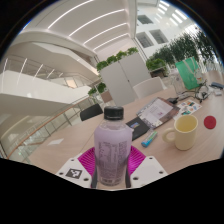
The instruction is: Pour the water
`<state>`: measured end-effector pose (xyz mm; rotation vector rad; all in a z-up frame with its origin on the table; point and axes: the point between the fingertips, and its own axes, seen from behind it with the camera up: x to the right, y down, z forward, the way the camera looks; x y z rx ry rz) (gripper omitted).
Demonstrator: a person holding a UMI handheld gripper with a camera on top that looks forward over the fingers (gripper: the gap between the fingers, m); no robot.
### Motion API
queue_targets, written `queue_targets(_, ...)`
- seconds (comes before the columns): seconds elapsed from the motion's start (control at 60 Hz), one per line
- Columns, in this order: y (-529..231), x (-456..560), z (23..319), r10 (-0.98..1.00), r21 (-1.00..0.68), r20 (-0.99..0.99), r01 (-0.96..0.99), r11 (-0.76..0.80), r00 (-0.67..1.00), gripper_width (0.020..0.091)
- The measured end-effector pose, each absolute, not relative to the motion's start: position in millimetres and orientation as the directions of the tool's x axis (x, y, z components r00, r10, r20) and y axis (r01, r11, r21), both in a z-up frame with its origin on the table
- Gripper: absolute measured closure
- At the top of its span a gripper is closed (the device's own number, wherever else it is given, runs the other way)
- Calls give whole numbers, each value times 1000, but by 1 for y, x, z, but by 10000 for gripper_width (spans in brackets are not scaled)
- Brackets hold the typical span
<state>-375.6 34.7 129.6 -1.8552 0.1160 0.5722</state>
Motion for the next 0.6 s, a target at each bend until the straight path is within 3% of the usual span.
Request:
queue_targets(0.117,66,-343,199,161,-582,-806,-710,-397,570,724)
queue_targets(0.2,87,-308,206,88,-290,-956,-860,-419,280,724)
queue_targets(0.267,103,-282,204,-9,-9,-1000,-911,-413,14,725)
queue_targets(0.383,121,-255,180,-146,396,-918,-831,-391,-369,726)
queue_targets(0.45,122,-247,161,-203,526,-850,-769,-364,-486,726)
queue_targets(0.6,119,-246,164,-219,642,-764,-679,-357,-607,726)
